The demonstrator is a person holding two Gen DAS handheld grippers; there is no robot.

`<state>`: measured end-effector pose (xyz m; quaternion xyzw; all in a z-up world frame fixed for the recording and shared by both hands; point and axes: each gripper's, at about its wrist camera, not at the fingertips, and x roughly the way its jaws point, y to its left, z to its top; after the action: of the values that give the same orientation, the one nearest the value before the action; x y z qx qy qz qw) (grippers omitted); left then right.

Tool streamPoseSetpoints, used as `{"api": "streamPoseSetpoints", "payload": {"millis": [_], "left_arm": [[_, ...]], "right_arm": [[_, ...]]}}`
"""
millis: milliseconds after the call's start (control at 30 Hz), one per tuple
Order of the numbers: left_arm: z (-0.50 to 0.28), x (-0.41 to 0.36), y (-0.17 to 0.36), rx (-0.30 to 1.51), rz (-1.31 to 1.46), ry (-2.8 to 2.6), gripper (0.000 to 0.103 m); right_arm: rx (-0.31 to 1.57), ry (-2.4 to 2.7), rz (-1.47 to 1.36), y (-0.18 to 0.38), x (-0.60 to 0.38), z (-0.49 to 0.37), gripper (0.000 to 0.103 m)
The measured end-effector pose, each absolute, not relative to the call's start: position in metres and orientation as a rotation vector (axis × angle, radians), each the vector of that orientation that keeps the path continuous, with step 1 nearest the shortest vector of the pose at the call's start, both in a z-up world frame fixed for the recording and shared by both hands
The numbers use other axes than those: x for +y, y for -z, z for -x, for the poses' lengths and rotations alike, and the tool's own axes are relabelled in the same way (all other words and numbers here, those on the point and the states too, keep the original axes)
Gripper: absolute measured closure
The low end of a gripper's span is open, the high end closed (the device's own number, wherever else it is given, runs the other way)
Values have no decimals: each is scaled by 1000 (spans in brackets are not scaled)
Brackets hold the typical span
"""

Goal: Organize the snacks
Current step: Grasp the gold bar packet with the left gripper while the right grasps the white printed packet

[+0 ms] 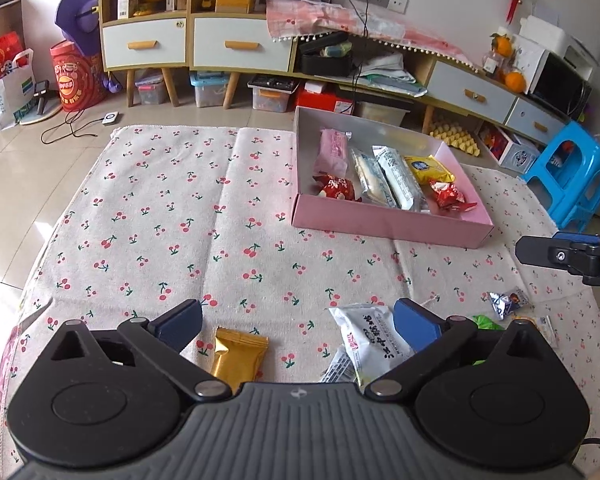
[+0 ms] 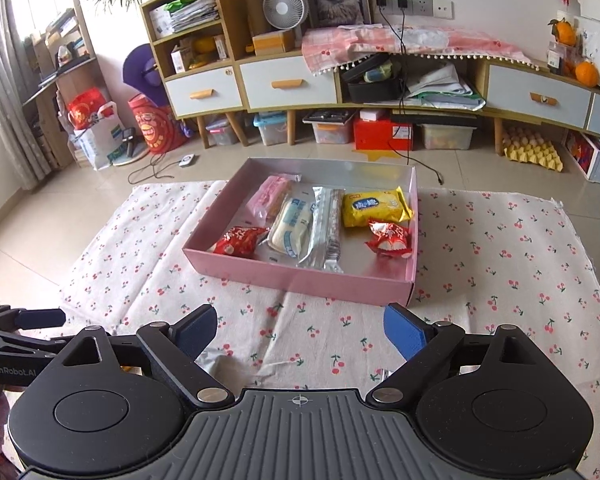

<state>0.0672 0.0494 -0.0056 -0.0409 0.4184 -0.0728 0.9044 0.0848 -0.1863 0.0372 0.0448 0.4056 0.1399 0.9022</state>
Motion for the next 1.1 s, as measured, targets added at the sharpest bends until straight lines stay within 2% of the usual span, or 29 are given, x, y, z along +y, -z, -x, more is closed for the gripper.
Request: {"api": "streamPoseSetpoints", "payload": {"millis": [267, 500, 567, 667, 733, 900, 1100], "left_arm": [[-53, 59, 16, 879, 40, 190, 1], [-56, 66, 24, 943, 58, 129, 3], [-59, 69, 29, 969, 59, 100, 6], [-61, 79, 36, 1013, 77, 78, 16], [-62, 84, 39, 1038, 102, 82, 26], [-61, 88, 48, 1081, 122, 97, 40], [-62, 87, 56, 1123, 90, 98, 47]], "right_arm": [[937, -273, 7, 1, -181, -61, 10], [1024, -212, -37, 19, -186, -56, 10], [1004, -215, -44, 16, -184, -56, 10], [969, -252, -73, 8, -175, -59, 10], [940, -320, -101, 3, -167, -61, 10], [939, -464, -112, 4, -130, -69, 10], [1010, -528, -148, 18, -98, -78, 10]]}}
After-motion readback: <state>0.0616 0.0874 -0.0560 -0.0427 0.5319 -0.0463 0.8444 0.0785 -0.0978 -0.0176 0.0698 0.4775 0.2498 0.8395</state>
